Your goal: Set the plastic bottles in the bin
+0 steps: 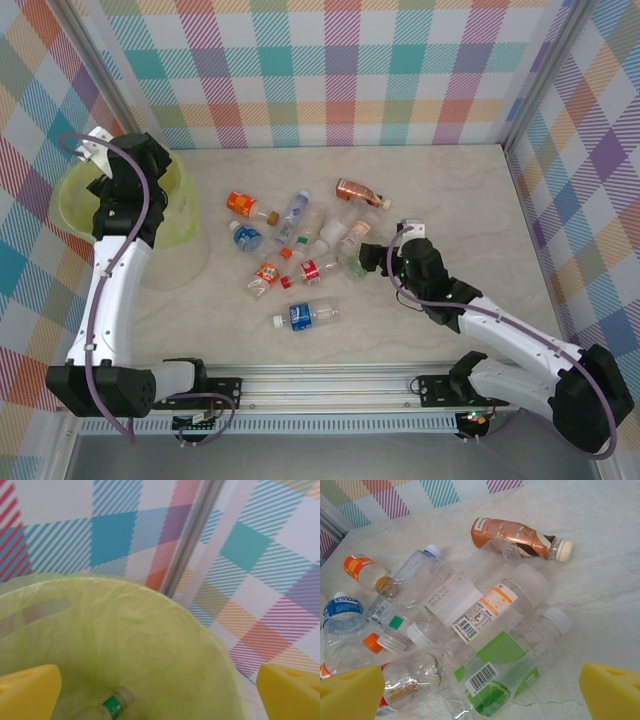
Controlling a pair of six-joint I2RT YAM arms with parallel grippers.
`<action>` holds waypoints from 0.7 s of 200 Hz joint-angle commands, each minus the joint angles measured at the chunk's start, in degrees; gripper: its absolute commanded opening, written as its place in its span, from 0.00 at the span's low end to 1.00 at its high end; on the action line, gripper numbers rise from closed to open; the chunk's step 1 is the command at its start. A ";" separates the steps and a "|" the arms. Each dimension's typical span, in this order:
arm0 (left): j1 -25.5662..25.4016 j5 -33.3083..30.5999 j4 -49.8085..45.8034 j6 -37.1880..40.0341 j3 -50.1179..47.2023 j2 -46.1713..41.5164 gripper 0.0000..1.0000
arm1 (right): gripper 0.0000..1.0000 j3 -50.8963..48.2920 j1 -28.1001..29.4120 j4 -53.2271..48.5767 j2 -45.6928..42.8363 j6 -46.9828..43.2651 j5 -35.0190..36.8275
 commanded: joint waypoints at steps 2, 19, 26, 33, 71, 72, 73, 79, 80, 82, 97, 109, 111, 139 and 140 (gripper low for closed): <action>-3.63 8.75 -2.70 5.43 3.78 -0.36 1.00 | 1.00 -1.48 0.23 4.94 -1.18 -3.73 -2.31; -6.35 15.23 -3.27 7.00 4.87 -0.49 1.00 | 1.00 -1.86 0.24 6.51 -0.43 -9.43 -6.98; -7.43 17.67 -3.35 7.47 5.14 -0.50 1.00 | 1.00 -1.54 0.22 6.16 0.04 -11.01 -8.47; -8.46 19.84 -3.51 7.65 5.40 -0.46 1.00 | 1.00 -1.07 0.24 5.65 0.54 -12.46 -10.11; -12.06 34.82 -4.86 8.31 6.63 0.73 1.00 | 1.00 1.79 0.24 3.32 3.33 -19.85 -20.83; -12.10 35.24 -4.90 8.30 6.64 0.84 1.00 | 1.00 1.86 0.24 3.25 3.41 -20.01 -21.11; -12.08 35.67 -5.01 8.25 6.78 0.90 1.00 | 1.00 1.90 0.24 3.17 3.50 -20.18 -21.39; -12.14 38.10 -5.53 8.00 7.16 1.27 1.00 | 1.00 2.27 0.23 2.87 4.05 -21.00 -22.90; -12.19 38.29 -5.63 7.97 7.22 1.29 1.00 | 1.00 2.37 0.24 2.85 4.08 -21.12 -23.16; -12.18 39.13 -5.82 7.95 7.26 1.43 1.00 | 1.00 2.42 0.19 2.74 4.28 -21.31 -23.62; -12.10 42.87 -6.51 7.21 7.48 2.19 1.00 | 1.00 3.39 0.17 1.38 5.87 -24.82 -30.59; -12.28 44.78 -6.44 6.82 6.63 2.47 1.00 | 1.00 5.35 0.32 -1.74 8.15 -27.57 -36.01; -12.25 44.93 -6.37 6.74 6.46 2.50 1.00 | 1.00 5.76 0.32 -2.36 8.55 -28.00 -36.83; -12.24 45.59 -6.77 7.79 2.89 1.60 1.00 | 1.00 9.86 1.28 -8.19 14.49 -34.82 -45.46; -12.24 45.59 -6.78 7.82 2.80 1.50 1.00 | 1.00 9.94 1.38 -8.35 14.67 -35.14 -45.77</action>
